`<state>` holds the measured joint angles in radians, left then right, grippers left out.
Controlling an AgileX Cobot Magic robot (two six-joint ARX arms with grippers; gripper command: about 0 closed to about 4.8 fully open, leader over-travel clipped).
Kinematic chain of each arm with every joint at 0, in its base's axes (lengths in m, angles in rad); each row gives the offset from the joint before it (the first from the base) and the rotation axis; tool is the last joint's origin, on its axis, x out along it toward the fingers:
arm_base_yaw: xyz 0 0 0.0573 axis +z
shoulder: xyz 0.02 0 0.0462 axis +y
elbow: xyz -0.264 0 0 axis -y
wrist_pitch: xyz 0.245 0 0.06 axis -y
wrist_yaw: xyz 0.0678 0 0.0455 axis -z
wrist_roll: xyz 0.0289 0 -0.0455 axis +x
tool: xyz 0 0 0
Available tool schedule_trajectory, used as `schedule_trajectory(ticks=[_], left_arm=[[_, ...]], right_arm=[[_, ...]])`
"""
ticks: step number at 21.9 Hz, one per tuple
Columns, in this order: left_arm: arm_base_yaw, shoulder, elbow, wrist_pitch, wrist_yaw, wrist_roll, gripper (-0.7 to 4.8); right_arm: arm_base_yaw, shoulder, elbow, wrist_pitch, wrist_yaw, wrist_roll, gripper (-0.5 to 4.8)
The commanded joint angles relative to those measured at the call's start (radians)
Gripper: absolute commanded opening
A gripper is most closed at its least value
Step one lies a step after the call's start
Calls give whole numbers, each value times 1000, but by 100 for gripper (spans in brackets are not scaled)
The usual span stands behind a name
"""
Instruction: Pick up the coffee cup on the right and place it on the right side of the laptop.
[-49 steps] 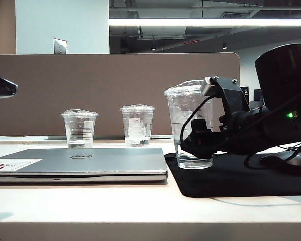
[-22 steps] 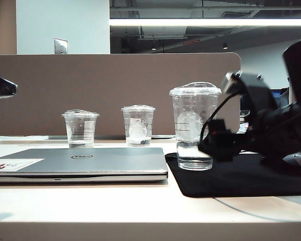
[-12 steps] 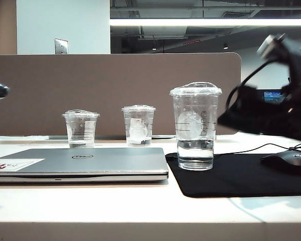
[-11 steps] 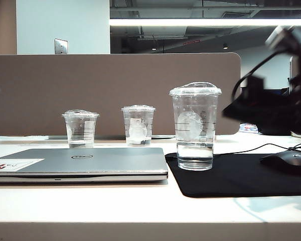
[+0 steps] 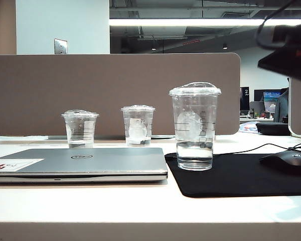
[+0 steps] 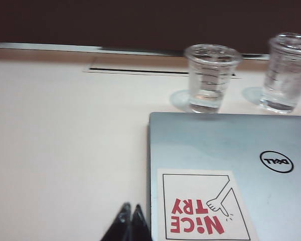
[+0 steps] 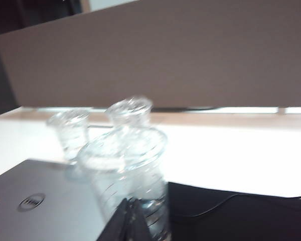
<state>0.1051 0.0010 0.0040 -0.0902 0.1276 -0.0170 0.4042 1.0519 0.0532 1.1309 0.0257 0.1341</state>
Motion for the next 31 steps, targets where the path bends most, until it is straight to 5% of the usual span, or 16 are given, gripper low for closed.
schedule_trajectory(ticks=[1,4,12,31], left_arm=[[-5,0,3,9,1,2,-5],[-7,0,3,9,4,2,-5],[-93,0,3,9,8,2,-5],[-91,0,3,9,8,2,-5]], right_arm=[[1,-45,2,-52,109,0,-7],[0,-58,2,-85,216,0,-7],[0,-58,2,-99,201,0,-7],[1,-58,1,-110,201,0,-6]])
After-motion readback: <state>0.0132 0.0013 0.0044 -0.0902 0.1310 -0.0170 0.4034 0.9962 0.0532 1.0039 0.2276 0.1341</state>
